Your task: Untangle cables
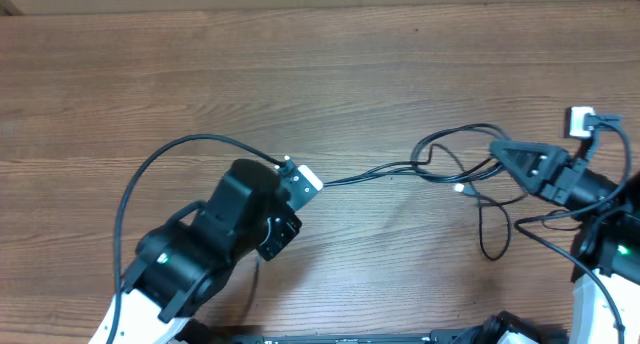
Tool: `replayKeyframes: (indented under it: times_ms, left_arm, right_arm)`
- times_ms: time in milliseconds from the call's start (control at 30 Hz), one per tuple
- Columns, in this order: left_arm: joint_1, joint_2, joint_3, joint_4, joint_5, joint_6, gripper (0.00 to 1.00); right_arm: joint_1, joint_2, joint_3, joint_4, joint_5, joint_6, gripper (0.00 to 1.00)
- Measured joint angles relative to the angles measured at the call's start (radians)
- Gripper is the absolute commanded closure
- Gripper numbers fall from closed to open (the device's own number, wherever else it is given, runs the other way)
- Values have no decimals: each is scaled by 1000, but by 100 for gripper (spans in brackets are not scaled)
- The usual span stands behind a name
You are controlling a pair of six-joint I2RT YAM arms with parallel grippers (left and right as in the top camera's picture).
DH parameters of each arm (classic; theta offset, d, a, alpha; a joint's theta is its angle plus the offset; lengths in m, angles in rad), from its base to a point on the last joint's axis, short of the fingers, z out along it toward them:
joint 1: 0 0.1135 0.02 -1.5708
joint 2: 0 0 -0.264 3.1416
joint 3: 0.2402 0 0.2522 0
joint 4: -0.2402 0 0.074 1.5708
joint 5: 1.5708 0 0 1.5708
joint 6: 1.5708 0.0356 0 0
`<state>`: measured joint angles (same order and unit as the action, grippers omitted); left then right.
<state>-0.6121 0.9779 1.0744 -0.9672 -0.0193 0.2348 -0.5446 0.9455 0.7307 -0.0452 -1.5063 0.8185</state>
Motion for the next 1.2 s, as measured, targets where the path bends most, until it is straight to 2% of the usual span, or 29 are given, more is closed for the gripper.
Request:
replayKeyframes:
  times_ms: [200, 500, 1000, 1200]
  left_arm:
    - [75, -107, 0, 47, 11, 0, 96]
    - [229, -173, 0, 64, 31, -25, 96]
    - [596, -178, 0, 89, 109, -258, 96]
    - [762, -178, 0, 105, -31, -341, 96]
  right_arm:
    - [-94, -1, 0, 1, -30, -1, 96]
    - [-108, -10, 0, 0, -31, -5, 96]
    - [-108, 6, 0, 8, -30, -14, 96]
    - [-143, 24, 0, 7, -30, -26, 96]
